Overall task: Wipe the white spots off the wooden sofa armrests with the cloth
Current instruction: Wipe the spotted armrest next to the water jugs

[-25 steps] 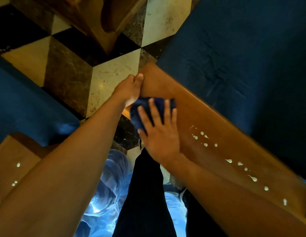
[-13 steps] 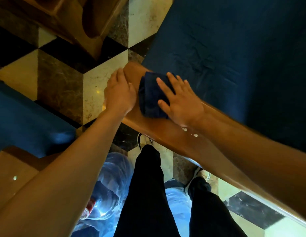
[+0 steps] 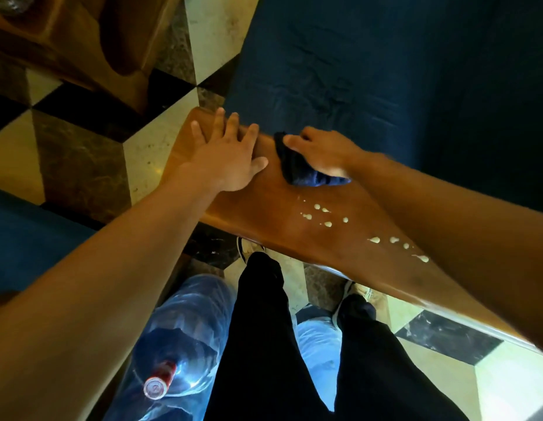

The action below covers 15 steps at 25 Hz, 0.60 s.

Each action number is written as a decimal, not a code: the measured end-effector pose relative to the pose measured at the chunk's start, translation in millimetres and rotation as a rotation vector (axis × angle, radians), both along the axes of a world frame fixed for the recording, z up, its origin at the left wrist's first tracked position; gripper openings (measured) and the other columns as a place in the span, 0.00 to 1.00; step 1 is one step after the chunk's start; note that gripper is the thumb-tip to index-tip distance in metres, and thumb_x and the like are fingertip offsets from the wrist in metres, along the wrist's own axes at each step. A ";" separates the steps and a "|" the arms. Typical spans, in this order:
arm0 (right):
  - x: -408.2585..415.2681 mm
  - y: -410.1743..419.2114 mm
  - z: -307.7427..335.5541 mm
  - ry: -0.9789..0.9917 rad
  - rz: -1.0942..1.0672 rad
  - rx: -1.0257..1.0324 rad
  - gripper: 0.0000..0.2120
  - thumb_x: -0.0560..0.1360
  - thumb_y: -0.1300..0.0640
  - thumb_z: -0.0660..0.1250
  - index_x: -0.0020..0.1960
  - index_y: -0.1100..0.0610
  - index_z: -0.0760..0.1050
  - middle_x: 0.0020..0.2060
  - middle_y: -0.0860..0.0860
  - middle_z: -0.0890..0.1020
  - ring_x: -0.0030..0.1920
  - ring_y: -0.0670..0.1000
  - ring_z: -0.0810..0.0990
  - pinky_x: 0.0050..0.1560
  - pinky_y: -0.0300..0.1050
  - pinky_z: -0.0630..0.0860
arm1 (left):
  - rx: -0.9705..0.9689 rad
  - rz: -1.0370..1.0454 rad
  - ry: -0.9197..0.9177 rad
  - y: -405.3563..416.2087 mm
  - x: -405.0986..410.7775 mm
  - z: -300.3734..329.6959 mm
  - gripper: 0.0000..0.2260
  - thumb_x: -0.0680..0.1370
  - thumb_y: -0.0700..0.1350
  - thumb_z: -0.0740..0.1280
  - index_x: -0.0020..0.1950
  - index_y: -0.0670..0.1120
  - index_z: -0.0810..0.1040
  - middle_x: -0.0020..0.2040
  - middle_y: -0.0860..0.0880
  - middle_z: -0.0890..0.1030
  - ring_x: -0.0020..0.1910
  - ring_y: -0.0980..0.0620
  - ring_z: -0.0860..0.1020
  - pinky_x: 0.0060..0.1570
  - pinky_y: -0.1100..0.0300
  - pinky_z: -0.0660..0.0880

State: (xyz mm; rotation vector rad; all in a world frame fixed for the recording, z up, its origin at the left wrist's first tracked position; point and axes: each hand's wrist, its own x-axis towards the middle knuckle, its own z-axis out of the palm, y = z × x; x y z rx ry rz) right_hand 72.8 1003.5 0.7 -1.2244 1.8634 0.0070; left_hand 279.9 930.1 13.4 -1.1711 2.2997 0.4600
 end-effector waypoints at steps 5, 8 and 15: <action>48.4 45.1 -14.6 0.402 0.065 -0.297 0.32 0.80 0.29 0.44 0.79 0.43 0.60 0.71 0.54 0.76 0.67 0.62 0.75 0.63 0.61 0.72 | 0.085 0.053 -0.095 -6.5 -12.2 0.9 0.32 0.83 0.63 0.50 0.83 0.56 0.43 0.84 0.42 0.42 0.81 0.37 0.35 0.73 0.27 0.37; 79.1 111.3 -14.6 0.443 0.172 -0.471 0.31 0.82 0.35 0.52 0.82 0.43 0.54 0.81 0.52 0.60 0.81 0.66 0.52 0.78 0.67 0.52 | 0.103 0.052 -0.062 -4.5 -22.9 6.1 0.29 0.83 0.62 0.46 0.83 0.54 0.49 0.84 0.40 0.48 0.81 0.32 0.39 0.71 0.24 0.39; 45.4 149.1 -24.8 0.247 0.645 -0.650 0.35 0.79 0.32 0.56 0.82 0.42 0.53 0.83 0.53 0.55 0.82 0.65 0.46 0.79 0.67 0.48 | 0.094 0.040 -0.079 14.3 -39.6 2.9 0.28 0.82 0.65 0.43 0.81 0.61 0.52 0.84 0.42 0.49 0.81 0.32 0.39 0.70 0.24 0.37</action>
